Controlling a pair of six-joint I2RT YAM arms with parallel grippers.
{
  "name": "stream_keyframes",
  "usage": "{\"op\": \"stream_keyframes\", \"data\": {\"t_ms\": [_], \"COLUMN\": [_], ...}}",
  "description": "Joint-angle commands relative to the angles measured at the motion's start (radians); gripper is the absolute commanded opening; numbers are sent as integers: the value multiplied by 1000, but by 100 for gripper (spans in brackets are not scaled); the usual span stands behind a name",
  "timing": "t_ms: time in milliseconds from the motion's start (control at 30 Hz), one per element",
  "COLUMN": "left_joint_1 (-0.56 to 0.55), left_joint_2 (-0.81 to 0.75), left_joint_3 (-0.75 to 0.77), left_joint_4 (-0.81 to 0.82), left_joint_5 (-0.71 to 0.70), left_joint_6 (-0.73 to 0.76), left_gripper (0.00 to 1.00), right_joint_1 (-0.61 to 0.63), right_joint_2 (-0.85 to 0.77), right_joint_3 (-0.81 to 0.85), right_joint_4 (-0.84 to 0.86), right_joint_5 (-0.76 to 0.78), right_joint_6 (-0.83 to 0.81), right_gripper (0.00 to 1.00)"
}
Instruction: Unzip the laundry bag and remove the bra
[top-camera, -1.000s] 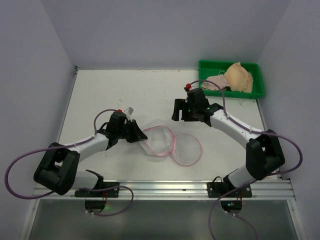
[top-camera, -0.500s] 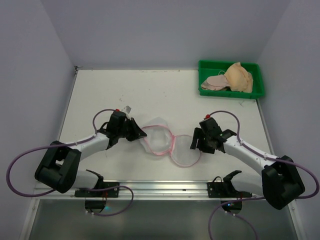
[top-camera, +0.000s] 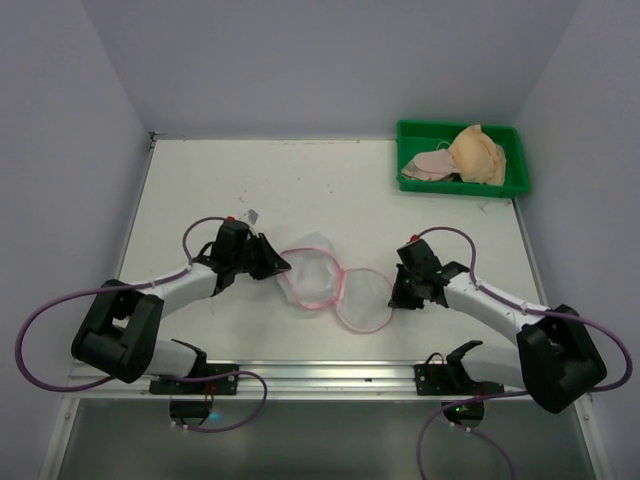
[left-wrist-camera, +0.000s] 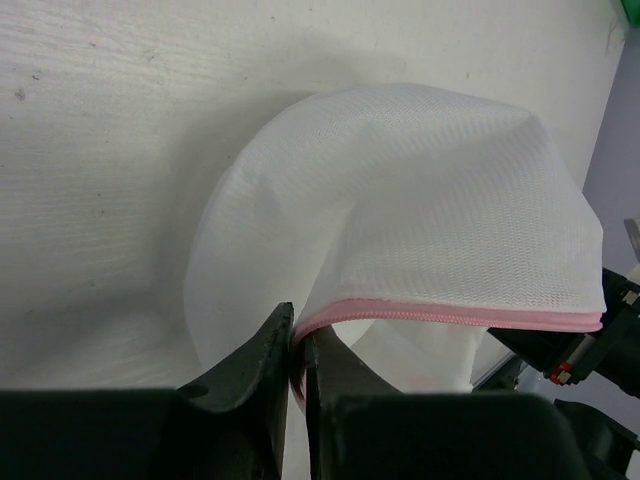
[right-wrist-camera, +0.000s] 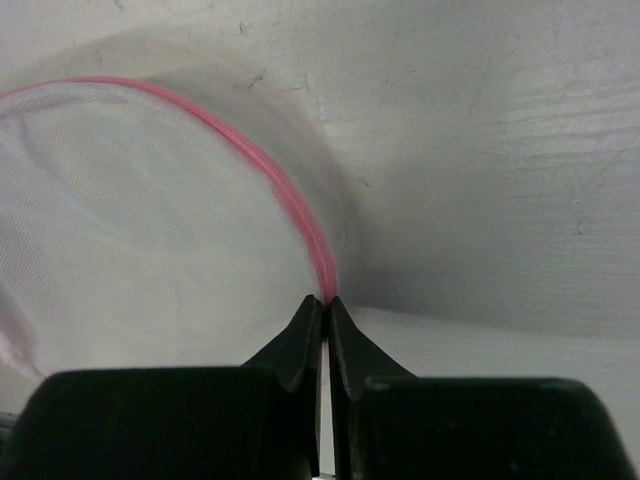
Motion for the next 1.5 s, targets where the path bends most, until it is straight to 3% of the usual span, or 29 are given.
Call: {"op": "stream_keyframes", "data": {"t_ms": [0,67,167,267,600,700,833,1033,1333,1467], "left_joint_1": [16,22,23,33,97,102,102,100,76,51], "left_joint_2": [-13,-33,-65,-105,-264,-260,-174,62,288,311], "left_joint_3": [26,26,45,81,117,80,7,19,-7,-16], "left_joint_4": [16,-1,-44,-99,-167,-108,103,235,381,381], "left_joint_5": [6,6,14,28,81,95,176,200,172,128], "left_joint_6": [23,29,75,115,198,156,55,20,-13,-42], "left_gripper": [14,19,38,49,53,46,32,13,2,0], "right_joint_1": [-1,-1,-1,-2,-1,-1,-1,-2,11,60], "right_joint_2": [-44,-68,-98,-85,14,31,50,70,63,89], "right_joint_3": [53,114,225,320,503,520,532,553,641,705], "right_joint_4": [-43,-103,-178,-210,-233,-229,-210,-212,-255,-295], "right_joint_5": [113,173,277,328,338,319,301,296,299,346], "right_joint_6": [-21,-78,-164,-242,-376,-383,-397,-413,-440,-443], "right_gripper": [0,0,0,0,0,0,0,0,0,0]}}
